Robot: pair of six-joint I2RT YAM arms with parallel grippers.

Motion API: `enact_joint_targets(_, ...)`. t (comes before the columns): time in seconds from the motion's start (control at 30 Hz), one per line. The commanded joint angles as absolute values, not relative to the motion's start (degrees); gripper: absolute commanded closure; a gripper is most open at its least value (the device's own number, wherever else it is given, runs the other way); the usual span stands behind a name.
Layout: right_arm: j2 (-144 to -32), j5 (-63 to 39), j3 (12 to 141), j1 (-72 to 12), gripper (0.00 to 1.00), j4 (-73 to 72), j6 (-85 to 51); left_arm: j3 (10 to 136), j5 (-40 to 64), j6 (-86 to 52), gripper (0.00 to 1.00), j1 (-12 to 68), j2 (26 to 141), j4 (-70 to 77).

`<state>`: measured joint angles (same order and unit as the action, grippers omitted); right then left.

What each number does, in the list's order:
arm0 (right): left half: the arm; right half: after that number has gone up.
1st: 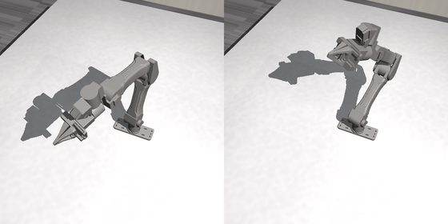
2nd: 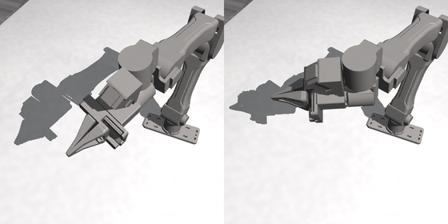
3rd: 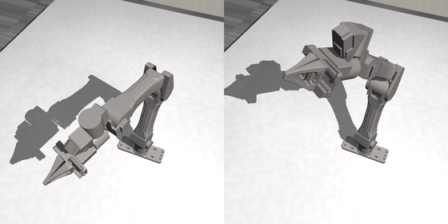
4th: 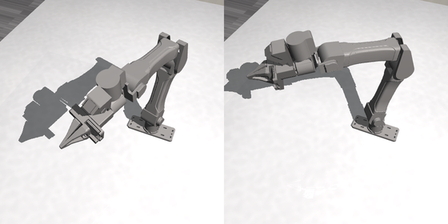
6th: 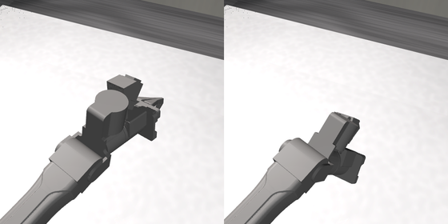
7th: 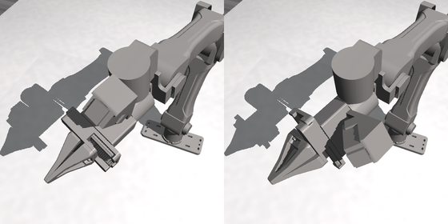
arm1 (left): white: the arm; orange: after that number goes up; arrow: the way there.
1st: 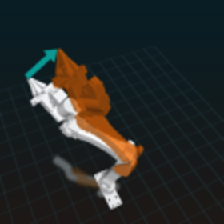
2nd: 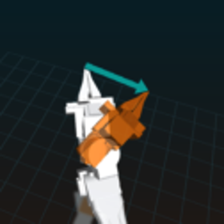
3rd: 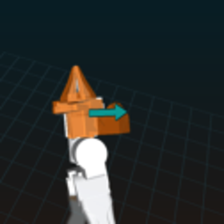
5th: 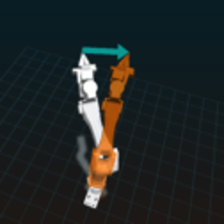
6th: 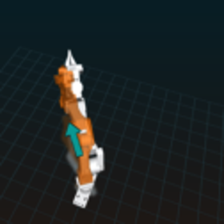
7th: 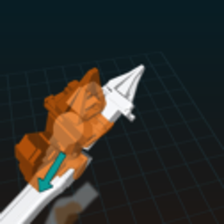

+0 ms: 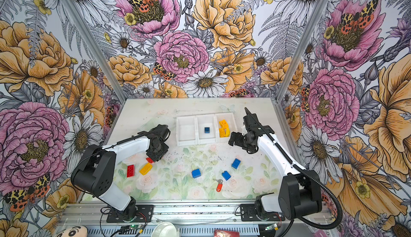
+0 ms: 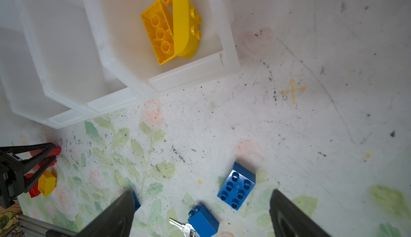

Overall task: Sort the legos into containers by color
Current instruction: Pick up the lego from the middle-left of the table.

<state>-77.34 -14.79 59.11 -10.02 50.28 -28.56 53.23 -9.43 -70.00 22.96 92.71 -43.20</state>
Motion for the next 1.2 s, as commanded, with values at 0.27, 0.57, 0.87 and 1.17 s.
enact_joint_targets(0.27, -76.55, -16.63, 62.47, -9.68, 0.04, 49.76, -27.77, 52.72, -13.07, -71.37, 0.81, 25.16, 88.2, -42.2)
enact_joint_targets(0.57, -75.26, -16.62, 63.11, -9.86, 0.01, 50.34, -28.75, 49.09, -15.09, -72.19, 0.9, 28.22, 81.3, -42.33)
enact_joint_targets(0.87, -73.3, -14.98, 61.36, -10.37, 0.01, 50.84, -29.12, 52.29, -19.27, -67.27, 0.96, 35.02, 76.41, -43.44)
enact_joint_targets(1.17, -69.5, -14.33, 59.11, -10.54, 0.01, 50.98, -30.31, 59.14, -24.5, -60.3, 0.97, 42.1, 75.77, -45.75)
